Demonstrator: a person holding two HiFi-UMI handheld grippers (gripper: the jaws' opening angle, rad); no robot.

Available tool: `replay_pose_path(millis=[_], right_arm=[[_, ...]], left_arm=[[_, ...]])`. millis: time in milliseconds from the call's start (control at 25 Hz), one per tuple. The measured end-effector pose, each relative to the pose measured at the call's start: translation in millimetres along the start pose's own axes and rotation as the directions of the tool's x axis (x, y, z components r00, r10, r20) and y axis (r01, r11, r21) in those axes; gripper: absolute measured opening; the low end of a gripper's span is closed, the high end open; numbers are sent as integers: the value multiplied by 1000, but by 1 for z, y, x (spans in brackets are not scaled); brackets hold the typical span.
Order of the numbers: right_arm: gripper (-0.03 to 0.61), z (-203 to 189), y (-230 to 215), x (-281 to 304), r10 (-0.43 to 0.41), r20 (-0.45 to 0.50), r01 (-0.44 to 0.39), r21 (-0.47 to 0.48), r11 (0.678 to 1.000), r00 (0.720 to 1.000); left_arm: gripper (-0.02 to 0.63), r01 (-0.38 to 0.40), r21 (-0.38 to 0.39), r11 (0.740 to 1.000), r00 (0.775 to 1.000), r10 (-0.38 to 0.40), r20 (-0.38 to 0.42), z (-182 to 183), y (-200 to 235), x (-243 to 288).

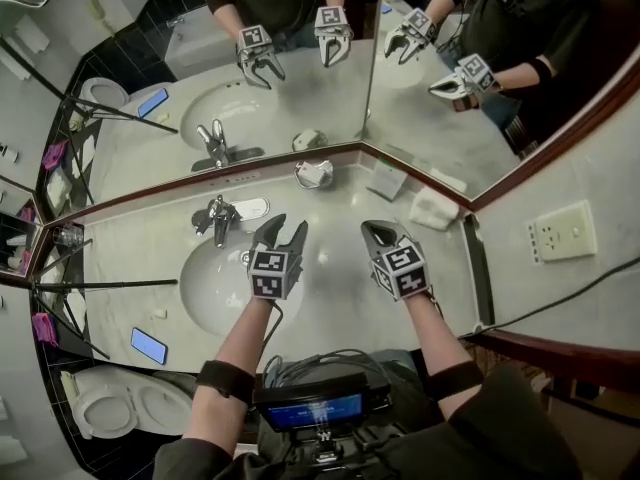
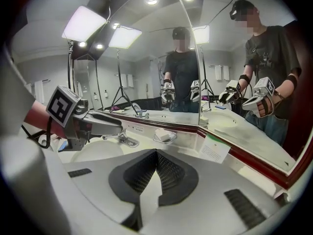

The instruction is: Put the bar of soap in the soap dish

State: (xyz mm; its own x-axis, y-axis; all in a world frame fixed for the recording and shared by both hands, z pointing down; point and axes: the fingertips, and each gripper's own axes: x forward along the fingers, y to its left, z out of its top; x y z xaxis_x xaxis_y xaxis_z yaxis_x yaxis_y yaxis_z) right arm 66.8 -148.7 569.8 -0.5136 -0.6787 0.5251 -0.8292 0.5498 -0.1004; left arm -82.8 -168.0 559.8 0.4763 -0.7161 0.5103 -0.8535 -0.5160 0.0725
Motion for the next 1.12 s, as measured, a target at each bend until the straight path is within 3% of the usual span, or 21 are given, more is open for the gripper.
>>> replay_pose_path(millis=[200,360,560,1120], right_arm=[[20,1,-3,12,-4,-22,4,-21,1000,1000],[20,1,-10,18,-10,-23,9,-13,1000,1000],[20,7,-18,23,-19,-26,19,-15,1000,999],[20,3,-35,32,-36,-54,36,4,999,998]], left_arm=[[368,61,13,998,996,-60,-70,12,1,52],[423,68,15,998,991,-66,-113,13,12,93],[454,75,25,997,984,-69,-167,9,25,132],[431,73,58,996,959,-54,-277,-11,34,185]])
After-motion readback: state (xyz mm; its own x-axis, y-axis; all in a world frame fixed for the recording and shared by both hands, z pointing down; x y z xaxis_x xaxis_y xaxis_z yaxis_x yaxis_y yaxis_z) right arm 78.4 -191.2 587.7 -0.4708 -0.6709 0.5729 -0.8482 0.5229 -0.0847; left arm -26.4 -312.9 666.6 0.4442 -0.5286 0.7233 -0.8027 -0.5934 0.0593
